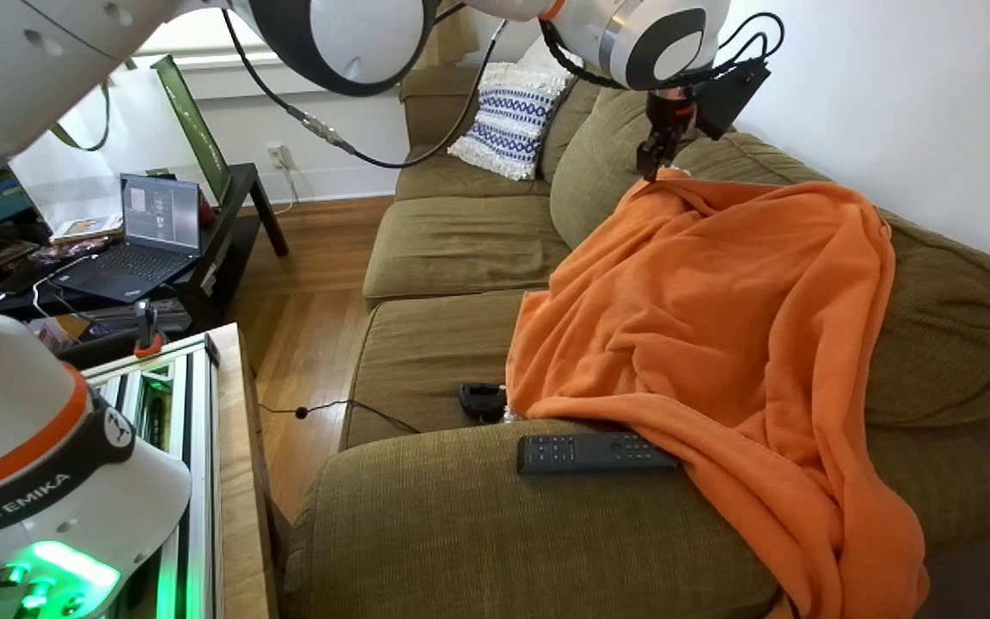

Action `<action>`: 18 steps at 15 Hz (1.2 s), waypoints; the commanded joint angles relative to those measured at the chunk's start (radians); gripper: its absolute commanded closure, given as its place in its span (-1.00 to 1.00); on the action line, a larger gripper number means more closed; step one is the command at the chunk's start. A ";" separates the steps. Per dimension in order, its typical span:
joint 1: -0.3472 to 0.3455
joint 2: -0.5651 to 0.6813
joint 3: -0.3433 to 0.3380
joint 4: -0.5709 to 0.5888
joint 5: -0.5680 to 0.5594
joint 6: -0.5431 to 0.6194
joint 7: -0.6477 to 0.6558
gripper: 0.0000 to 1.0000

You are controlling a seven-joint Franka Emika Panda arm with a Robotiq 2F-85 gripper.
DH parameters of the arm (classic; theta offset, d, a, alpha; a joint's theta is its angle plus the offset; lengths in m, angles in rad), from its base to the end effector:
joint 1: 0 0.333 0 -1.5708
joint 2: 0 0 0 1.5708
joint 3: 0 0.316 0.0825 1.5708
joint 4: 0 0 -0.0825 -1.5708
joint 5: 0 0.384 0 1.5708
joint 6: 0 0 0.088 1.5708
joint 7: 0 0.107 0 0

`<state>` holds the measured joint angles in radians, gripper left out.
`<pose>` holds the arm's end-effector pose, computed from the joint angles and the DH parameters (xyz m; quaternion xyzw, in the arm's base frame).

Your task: Use the orange towel to cover the pillow

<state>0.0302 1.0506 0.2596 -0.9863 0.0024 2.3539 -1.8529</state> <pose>0.8002 0.1474 0.2593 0.5398 0.8181 0.1922 0.0488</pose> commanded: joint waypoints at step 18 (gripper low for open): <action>0.049 0.140 0.004 0.261 0.034 -0.058 -0.076 0.98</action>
<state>0.0561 1.1505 0.2555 -0.8231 0.0130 2.3418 -1.9343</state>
